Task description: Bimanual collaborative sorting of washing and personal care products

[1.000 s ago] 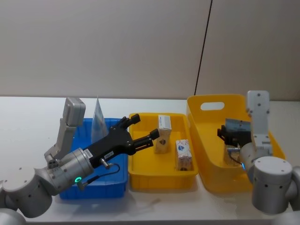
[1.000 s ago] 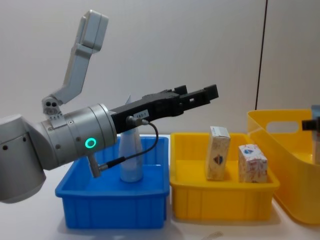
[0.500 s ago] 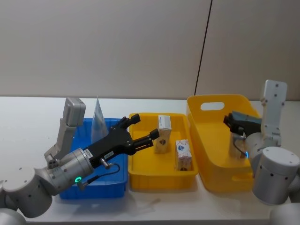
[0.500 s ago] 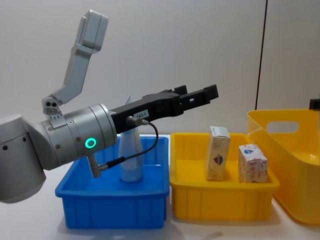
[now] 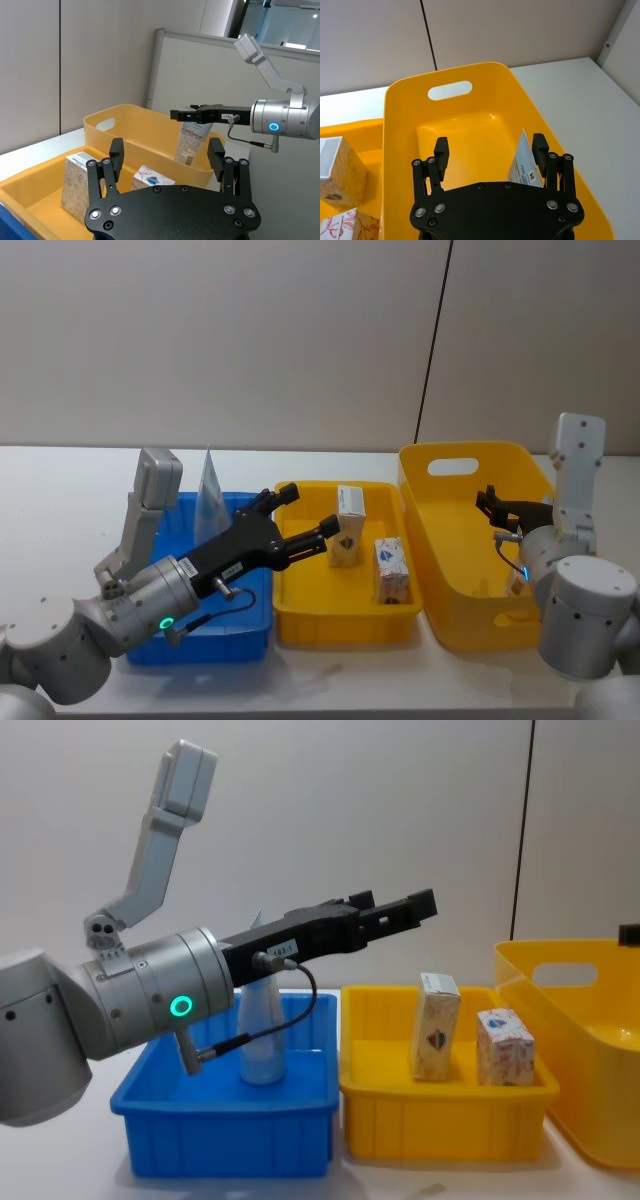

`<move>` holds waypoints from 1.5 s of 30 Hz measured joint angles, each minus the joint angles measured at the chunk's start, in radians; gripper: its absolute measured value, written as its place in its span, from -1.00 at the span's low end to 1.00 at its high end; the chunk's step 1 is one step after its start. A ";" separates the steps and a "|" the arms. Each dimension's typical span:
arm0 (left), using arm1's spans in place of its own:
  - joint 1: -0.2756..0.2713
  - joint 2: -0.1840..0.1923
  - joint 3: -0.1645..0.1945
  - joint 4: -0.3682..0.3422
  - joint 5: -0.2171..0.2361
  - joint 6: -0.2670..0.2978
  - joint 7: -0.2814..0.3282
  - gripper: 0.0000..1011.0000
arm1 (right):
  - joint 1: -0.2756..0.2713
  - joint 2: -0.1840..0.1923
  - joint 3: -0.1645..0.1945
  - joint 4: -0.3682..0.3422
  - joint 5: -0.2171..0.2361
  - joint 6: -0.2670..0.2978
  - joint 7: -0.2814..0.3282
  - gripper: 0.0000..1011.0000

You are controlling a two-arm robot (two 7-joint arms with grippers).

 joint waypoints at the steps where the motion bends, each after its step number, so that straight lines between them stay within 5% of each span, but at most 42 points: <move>1: 0.000 0.000 0.000 0.000 0.000 0.000 0.000 0.98 | 0.000 0.000 0.000 0.000 0.000 0.000 0.000 0.99; 17: 0.000 0.000 0.000 0.000 0.000 0.000 0.000 0.98 | -0.004 -0.014 0.014 -0.013 -0.001 -0.013 0.011 0.99; 32: 0.000 0.000 0.000 0.000 0.000 0.000 0.000 0.98 | -0.056 0.003 0.009 -0.103 -0.003 -0.124 0.075 0.99; 45: 0.009 0.004 0.000 -0.015 0.008 0.003 0.020 0.98 | -0.086 0.024 -0.003 -0.140 0.007 -0.153 0.107 0.99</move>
